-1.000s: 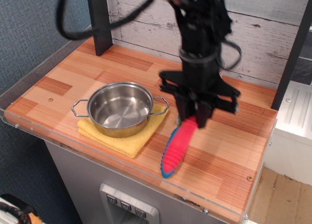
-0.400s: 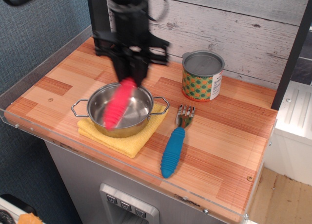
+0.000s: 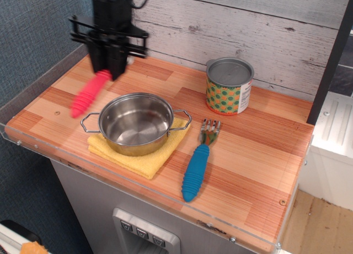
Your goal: Move the red utensil to the left of silver pot.
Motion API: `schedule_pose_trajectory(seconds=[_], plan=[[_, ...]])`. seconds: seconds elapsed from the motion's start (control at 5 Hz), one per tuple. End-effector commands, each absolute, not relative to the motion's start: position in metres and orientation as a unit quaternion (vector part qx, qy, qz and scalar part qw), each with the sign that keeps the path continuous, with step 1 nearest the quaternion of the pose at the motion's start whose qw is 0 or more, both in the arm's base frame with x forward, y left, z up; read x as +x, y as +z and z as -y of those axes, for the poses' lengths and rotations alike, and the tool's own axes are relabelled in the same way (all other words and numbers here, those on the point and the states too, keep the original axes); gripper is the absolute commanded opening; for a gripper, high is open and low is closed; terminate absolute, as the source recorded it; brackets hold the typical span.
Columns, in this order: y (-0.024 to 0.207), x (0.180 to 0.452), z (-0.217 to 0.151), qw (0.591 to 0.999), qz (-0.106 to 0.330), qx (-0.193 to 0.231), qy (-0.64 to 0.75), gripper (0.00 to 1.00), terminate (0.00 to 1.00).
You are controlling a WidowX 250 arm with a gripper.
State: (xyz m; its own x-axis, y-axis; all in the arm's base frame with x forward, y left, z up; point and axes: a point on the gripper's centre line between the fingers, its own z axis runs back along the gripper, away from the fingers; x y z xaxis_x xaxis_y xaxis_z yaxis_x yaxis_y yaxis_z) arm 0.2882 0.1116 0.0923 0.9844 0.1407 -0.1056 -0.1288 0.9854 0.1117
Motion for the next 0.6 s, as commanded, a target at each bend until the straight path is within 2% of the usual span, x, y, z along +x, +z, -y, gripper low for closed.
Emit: schedule_pose_trajectory(seconds=[0.0, 0.4], plan=[[0.091, 0.294, -0.150, 0.994, -0.018, 0.092, 0.060, 0.00, 0.00], [0.070, 0.297, -0.159, 0.993, -0.016, 0.094, 0.067, 0.00, 0.00]])
